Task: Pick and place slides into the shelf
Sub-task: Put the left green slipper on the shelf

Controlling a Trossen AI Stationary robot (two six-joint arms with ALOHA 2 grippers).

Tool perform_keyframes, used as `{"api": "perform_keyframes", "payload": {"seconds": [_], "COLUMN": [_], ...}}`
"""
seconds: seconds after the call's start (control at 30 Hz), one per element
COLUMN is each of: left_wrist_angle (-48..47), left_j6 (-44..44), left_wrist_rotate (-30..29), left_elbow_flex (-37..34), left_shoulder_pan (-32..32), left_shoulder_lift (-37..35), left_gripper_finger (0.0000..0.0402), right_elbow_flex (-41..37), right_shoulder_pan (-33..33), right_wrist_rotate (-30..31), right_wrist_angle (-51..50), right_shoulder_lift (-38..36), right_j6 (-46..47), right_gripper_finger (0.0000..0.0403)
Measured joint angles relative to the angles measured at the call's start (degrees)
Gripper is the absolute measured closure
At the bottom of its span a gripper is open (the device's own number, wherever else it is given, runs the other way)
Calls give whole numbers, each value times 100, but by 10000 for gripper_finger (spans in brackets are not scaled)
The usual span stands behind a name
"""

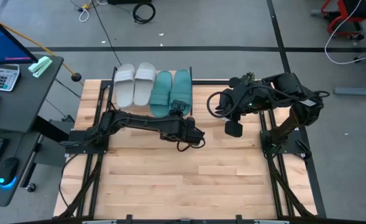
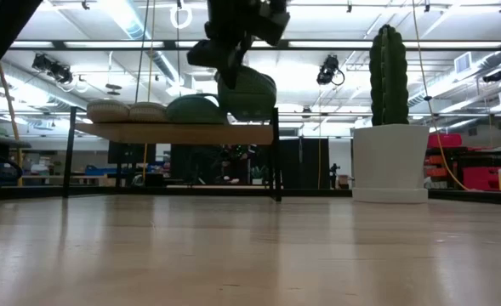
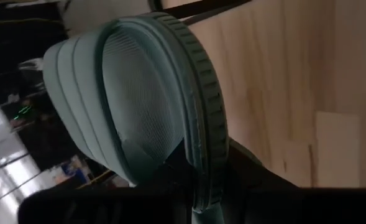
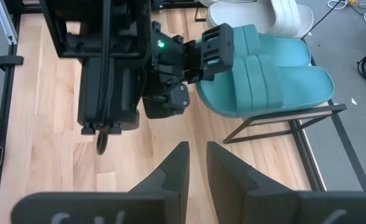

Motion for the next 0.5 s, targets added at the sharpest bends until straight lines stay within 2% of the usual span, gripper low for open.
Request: {"api": "perform_keyframes", "payload": {"seconds": [0.1, 0.33, 0.5], "left_wrist_angle": [-4, -2, 0], "left_j6": [205, 543, 770], "left_wrist_rotate": [391, 634, 1096], "left_elbow_flex": [149, 544, 761], "left_shoulder_pan": [7, -13, -8], "left_shoulder_lift": [-13, -13, -13], "left_gripper_finger": [355, 355, 355], "right_elbow_flex": [0, 0, 0], "right_shoulder_pan": [0, 0, 0], "right_wrist_rotate": [0, 0, 0], "right_wrist_angle": [1, 1, 1], "right_shoulder_lift": [0, 0, 0], "right_j6": [-2, -6, -9], "right_gripper_finger": [341, 341, 341]}}
